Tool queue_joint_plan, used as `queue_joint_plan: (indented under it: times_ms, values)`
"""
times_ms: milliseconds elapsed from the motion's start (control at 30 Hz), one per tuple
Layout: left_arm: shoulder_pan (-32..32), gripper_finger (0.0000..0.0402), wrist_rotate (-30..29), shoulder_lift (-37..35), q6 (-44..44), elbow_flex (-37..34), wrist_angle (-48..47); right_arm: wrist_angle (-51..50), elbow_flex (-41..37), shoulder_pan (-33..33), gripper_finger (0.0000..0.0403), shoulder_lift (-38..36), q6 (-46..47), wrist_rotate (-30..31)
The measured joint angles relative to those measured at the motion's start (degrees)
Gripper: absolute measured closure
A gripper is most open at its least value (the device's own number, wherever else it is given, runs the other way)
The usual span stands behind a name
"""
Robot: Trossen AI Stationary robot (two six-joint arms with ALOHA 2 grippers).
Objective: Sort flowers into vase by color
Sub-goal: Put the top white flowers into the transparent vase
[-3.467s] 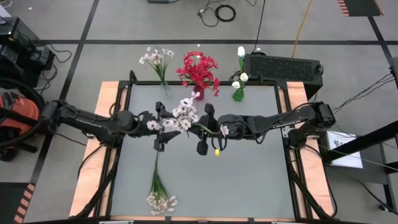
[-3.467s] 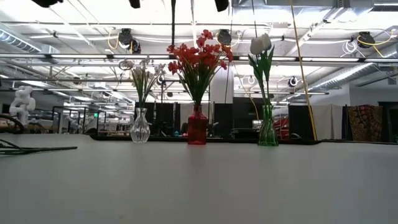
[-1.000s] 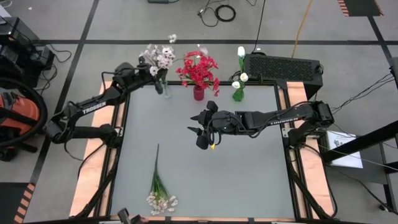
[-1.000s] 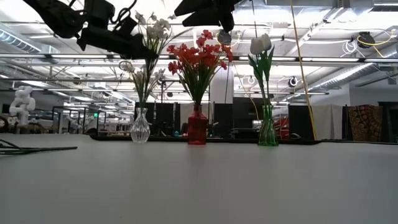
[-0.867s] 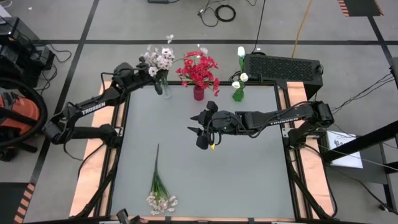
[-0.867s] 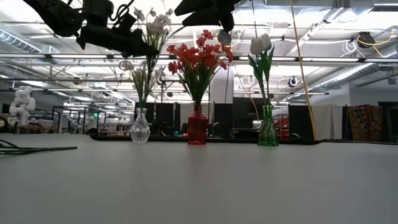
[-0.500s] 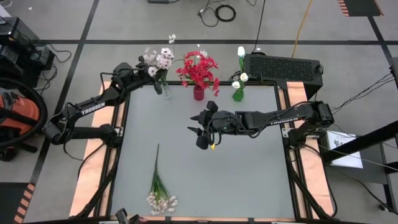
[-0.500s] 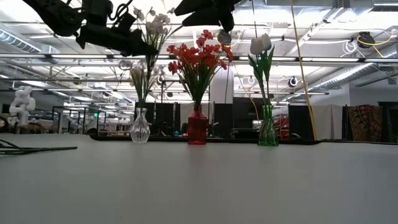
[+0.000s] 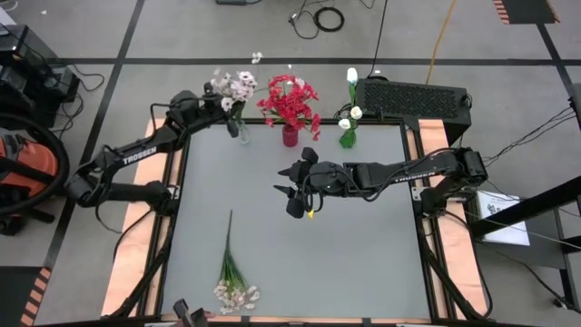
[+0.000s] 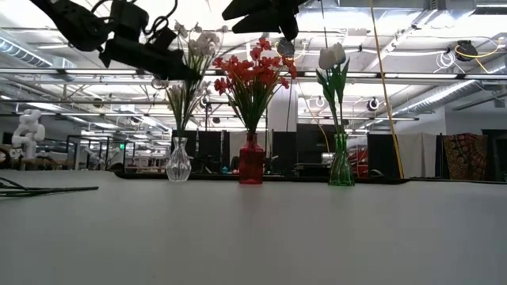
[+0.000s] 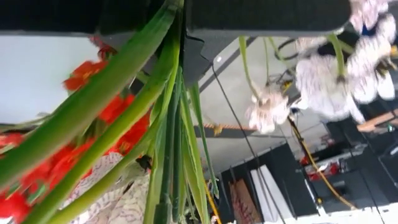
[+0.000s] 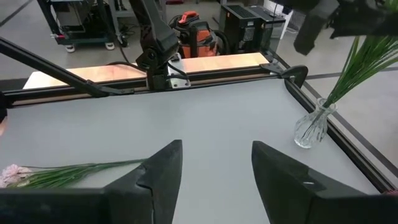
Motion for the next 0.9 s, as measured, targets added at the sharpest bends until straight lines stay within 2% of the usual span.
queue_joint_plan:
  times_ms: [233,333,433,600,767,900]
  values:
    - [0.9,0.0383,0.1,2.9,-0.4,0.0,0.0,0.0,0.0,0.0,0.0218,0.0,0.0,0.0]
    - [0.9,0.0372,2.7,4.1,-0.4,0.0,-0.3,0.0,0.0,0.0,0.0218,0.0,0.0,0.0]
    - [0.9,0.0343,2.0,4.5,-0.4,0.0,-1.7,0.0,0.0,0.0,0.0218,0.0,0.0,0.0]
    - [1.0,0.0275,-4.4,3.7,0.0,0.0,-7.1,-0.1,0.0,0.0,0.0218,0.0,0.0,-0.2]
    - [0.8,0.0218,-5.2,0.1,-0.6,0.0,-15.2,-0.4,0.0,0.0,0.0218,0.0,0.0,-0.2]
    - [0.8,0.0193,-7.1,-4.2,-2.3,0.0,-22.6,-0.8,0.0,0.0,0.0218,0.0,0.0,-0.2]
